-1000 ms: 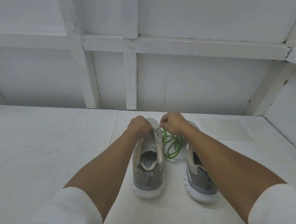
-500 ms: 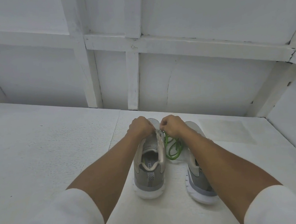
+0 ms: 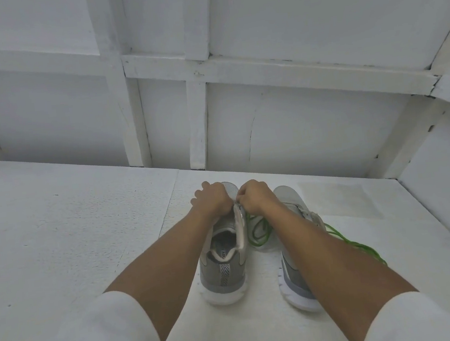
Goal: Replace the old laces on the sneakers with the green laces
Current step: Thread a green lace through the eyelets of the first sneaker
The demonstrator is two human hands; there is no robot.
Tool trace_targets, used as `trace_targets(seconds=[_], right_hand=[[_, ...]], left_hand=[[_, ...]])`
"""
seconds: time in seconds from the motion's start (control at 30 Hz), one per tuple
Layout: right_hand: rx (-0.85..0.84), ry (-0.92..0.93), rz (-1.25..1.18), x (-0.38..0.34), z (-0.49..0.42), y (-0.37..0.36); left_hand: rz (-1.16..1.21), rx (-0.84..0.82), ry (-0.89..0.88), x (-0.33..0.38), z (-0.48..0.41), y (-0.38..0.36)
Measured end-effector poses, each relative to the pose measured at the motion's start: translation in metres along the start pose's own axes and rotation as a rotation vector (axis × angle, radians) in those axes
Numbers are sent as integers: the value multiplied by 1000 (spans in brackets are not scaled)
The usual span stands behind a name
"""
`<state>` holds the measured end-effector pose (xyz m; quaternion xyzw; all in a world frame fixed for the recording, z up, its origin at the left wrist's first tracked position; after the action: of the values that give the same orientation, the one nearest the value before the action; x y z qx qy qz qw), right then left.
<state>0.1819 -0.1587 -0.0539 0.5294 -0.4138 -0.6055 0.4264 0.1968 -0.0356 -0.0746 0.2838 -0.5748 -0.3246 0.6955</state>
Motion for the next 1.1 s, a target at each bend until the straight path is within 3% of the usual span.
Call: trace_targets(seconds=[0.1,0.27,0.37,0.53,0.7,1.1], right_hand=[[-12,-7,28,-1,-1,1],[-40,-13,63,0,4,-1],[-61,15,52,-3,2,1],[49,134,-394,-24,5,25],[51,126,-532,-32,4,23],[3,50,-154,-28,6,2]], left_hand=[[79,-33,-47,2,-3,8],[339,45,37,-10,-8,56],[388,83,-18,-10,-9,77],[454,-12,-153,-1,-7,70],[472,-48,-183,0,-7,68],[173,-228,36,-27,7,31]])
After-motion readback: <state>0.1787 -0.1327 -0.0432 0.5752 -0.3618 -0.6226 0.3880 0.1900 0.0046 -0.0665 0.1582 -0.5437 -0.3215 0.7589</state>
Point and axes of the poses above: each hand's wrist, its own z-axis away from the middle knuckle, its own y-axis out of the back of the hand, x = y × z, the point moved 7 cm from there along -z, towards the middle knuckle, and after that the axes turned 11 degrees about z, right-handed, at the moved point
